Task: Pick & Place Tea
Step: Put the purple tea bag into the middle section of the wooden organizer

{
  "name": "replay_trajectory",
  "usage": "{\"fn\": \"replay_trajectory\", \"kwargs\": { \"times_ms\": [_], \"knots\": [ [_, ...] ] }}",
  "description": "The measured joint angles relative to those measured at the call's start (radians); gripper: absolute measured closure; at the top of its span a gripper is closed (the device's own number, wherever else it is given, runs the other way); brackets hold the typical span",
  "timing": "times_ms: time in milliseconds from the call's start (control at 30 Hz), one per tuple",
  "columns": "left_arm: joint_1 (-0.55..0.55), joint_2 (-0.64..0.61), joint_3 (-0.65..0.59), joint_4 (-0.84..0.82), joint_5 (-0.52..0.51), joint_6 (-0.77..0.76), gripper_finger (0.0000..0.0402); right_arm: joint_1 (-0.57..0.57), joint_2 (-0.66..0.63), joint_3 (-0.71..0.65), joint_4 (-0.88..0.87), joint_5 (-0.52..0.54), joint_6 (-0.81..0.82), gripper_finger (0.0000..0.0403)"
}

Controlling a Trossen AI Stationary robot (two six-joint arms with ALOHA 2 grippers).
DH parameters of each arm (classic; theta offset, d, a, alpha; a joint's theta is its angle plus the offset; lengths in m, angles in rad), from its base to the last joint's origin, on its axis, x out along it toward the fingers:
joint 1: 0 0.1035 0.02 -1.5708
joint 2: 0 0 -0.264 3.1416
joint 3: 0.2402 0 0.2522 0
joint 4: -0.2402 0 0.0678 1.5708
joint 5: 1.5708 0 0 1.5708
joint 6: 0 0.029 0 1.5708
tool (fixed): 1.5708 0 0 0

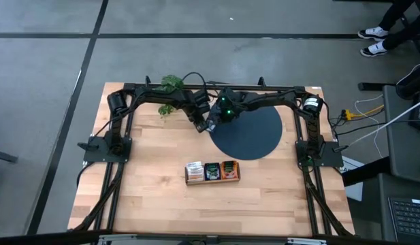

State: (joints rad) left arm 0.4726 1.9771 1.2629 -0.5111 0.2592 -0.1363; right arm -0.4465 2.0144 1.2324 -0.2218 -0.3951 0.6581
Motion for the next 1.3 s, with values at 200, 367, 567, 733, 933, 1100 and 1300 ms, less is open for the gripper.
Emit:
{"fn": "replay_trajectory", "kwargs": {
  "times_ms": [200,367,567,733,933,1100,1300],
  "knots": [
    [0.017,-0.079,0.0,-0.053,-0.007,0.009,0.0398,0.0,0.0,0.0,0.003,-0.041,-0.017,0.0396],
    [0.067,-0.13,0.0,-0.087,0.075,0.002,0.0382,0.0,-0.003,0.0,0.003,-0.08,-0.039,0.0398],
    [0.159,-0.217,-0.056,-0.079,0.185,-0.009,0.0317,0.004,-0.066,-0.001,-0.052,-0.125,-0.113,0.0399],
    [0.208,-0.344,-0.256,0.198,0.309,-0.184,0.0269,0.014,-0.17,-0.001,-0.078,-0.107,-0.17,0.04],
    [0.166,-0.493,-0.485,0.682,0.335,-0.401,0.0242,0.013,-0.218,-0.001,-0.05,-0.15,-0.133,0.0401],
    [0.103,-0.603,-0.599,0.855,0.21,-0.403,0.0241,0.015,-0.228,-0.001,0.018,-0.196,-0.082,0.0401],
    [0.074,-0.688,-0.662,0.852,0.121,-0.404,0.0241,0.016,-0.265,-0.001,0.043,-0.209,-0.063,0.0401]
  ]
}}
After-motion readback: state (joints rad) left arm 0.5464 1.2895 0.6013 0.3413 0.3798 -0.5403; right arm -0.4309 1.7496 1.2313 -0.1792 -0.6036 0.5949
